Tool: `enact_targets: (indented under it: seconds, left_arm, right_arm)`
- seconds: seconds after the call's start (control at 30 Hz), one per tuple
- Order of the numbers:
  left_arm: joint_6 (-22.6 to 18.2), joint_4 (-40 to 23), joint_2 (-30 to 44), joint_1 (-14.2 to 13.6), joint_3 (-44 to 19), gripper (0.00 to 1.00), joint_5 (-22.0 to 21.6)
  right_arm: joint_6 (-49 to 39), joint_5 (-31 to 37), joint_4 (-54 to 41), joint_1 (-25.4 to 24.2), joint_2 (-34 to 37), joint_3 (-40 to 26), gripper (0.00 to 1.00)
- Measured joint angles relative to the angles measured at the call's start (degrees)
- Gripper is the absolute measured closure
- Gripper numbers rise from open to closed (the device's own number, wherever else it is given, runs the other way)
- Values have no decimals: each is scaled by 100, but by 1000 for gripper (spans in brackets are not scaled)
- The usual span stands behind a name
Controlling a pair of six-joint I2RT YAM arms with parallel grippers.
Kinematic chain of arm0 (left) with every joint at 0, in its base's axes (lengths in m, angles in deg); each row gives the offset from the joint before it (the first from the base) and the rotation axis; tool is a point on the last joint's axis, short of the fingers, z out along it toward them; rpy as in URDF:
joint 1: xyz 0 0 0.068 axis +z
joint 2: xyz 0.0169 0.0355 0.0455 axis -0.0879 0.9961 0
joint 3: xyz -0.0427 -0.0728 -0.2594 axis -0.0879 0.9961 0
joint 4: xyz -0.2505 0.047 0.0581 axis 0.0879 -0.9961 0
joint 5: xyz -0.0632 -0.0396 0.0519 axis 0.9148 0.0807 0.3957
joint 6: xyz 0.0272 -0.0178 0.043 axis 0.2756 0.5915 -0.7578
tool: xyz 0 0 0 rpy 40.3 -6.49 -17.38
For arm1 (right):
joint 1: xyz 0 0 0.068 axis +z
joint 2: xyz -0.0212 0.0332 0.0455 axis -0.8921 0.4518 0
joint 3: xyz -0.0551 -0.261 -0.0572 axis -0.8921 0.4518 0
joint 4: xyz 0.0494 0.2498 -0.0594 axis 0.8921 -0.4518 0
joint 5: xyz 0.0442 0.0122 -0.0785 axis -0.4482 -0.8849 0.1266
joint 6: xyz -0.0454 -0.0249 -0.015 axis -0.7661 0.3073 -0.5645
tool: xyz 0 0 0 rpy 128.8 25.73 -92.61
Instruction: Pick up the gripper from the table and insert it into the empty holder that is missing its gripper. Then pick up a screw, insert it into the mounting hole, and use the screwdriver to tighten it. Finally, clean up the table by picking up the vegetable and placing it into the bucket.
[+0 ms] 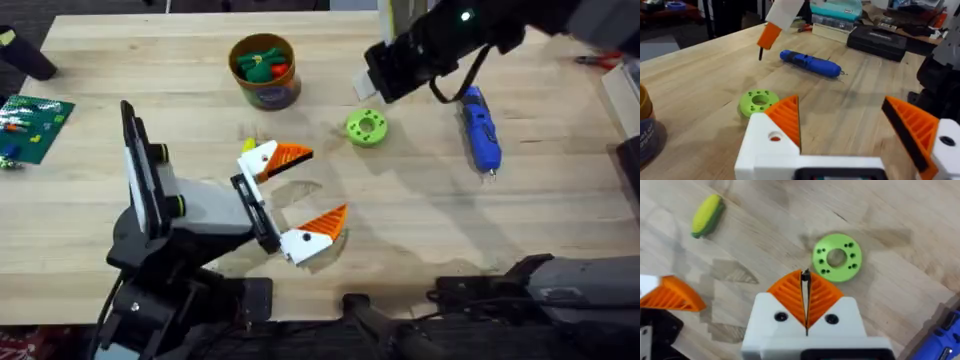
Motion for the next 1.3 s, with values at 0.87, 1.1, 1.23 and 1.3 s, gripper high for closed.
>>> enact_targets:
  seconds: [0.87,1.1,1.23,1.3]
  left_arm:
    - [0,-1,-2,0,-1,15,-1]
    - [0,-1,-1,0,0,14,1]
    - [0,-1,0,0,0,14,1]
    - [0,0,-1,0,-1,15,0]
  right_arm:
    - [400,-258,-1143,1877,199,-2116,994]
    - [554,-293,-1164,2164,279,-2155,994]
    - [616,-419,-1161,2322,352,-2243,994]
    - [620,-472,-1159,2400,441,-2274,994]
